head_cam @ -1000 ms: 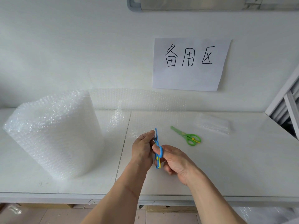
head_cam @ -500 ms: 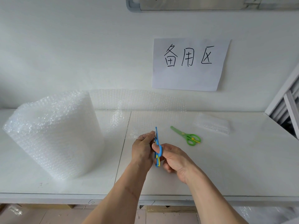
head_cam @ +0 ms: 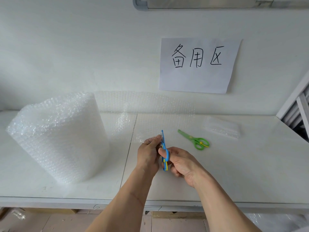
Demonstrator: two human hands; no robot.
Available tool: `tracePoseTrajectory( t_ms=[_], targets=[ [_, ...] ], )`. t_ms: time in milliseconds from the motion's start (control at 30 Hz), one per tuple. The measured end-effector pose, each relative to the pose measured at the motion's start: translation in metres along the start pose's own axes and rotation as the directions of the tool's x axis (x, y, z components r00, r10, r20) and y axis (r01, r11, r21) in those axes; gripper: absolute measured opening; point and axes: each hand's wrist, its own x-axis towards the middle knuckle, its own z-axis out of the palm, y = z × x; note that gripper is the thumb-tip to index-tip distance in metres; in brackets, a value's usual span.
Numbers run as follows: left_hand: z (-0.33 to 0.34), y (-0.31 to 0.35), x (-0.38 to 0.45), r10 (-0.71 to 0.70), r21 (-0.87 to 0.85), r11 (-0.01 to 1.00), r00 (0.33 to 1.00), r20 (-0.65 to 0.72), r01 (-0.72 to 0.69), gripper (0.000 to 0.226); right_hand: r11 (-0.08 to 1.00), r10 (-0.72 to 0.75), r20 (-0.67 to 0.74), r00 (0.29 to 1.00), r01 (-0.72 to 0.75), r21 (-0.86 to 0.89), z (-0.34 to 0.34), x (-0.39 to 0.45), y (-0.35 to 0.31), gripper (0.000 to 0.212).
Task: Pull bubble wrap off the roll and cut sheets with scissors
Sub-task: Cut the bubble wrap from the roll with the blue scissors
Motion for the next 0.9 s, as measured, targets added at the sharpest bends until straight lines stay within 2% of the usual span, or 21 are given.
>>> tracePoseTrajectory(
  t_ms=[367,900],
  targets=[
    [0.0018,0.0009,-0.0031,0.013,0.023,1.000,1.000,0.011,-0.013,0.011,1.000,-0.009,-0.017,1.000,0.009,-0.013,0.0006,0.0000,0.0001,0.042],
    [0.0010,0.0038,-0.0067,0.018,0.048,0.999,0.999,0.034,-0.020,0.010,0.999,-0.033,-0.031,0.999,0.033,-0.015,0.0001,0.0002,-0.0033,0.038]
  ],
)
